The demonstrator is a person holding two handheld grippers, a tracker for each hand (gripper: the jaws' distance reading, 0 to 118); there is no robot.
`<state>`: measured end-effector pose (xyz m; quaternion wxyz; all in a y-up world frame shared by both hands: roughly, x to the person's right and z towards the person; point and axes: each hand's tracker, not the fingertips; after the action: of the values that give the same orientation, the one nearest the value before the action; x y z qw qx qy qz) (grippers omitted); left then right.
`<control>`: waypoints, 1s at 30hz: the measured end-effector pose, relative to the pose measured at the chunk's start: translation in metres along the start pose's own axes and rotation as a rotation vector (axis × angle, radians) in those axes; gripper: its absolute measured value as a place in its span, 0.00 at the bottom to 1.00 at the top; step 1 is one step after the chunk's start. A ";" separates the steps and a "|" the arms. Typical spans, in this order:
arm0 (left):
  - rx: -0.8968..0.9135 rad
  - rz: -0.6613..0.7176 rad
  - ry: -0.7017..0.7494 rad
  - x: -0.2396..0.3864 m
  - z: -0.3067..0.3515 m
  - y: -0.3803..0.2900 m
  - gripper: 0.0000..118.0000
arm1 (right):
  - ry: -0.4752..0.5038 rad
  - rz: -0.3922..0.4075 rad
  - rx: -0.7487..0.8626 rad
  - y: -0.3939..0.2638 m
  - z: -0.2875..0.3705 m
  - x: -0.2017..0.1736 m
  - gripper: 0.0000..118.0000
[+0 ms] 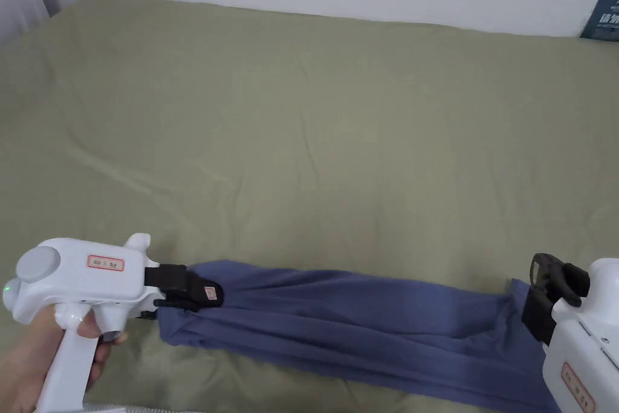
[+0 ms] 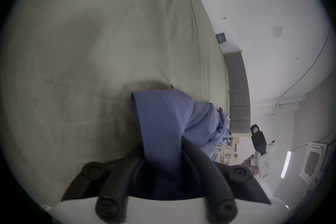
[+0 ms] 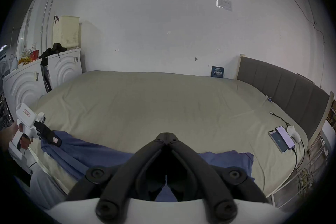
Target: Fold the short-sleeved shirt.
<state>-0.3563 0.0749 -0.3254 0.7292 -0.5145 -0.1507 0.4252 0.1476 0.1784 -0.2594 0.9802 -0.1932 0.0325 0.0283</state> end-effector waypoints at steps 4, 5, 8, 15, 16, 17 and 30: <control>0.084 0.002 0.028 0.005 0.038 -0.004 0.07 | 0.002 -0.010 0.026 0.008 0.003 0.008 0.00; 0.100 -0.005 0.041 0.006 0.051 -0.005 0.07 | 0.003 -0.013 0.031 0.010 0.003 0.010 0.00; 0.147 -0.018 0.097 0.009 0.085 -0.009 0.07 | 0.013 -0.017 0.048 0.015 0.005 0.014 0.00; 0.136 -0.202 0.181 0.082 0.085 -0.025 0.07 | 0.028 -0.018 0.064 0.020 0.010 0.019 0.00; 0.127 -0.218 0.188 0.095 0.078 -0.030 0.07 | 0.030 -0.022 0.064 0.019 0.011 0.019 0.00; 0.121 -0.240 0.192 0.110 0.070 -0.034 0.07 | 0.030 -0.024 0.065 0.019 0.013 0.020 0.00; -0.094 -0.506 0.418 0.215 -0.134 -0.086 0.07 | 0.023 -0.011 0.021 -0.007 0.027 0.043 0.00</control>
<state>-0.1009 0.1487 -0.3534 0.8023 -0.5700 -0.1403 0.1081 0.1919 0.1838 -0.2354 0.9819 -0.1832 0.0432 0.0203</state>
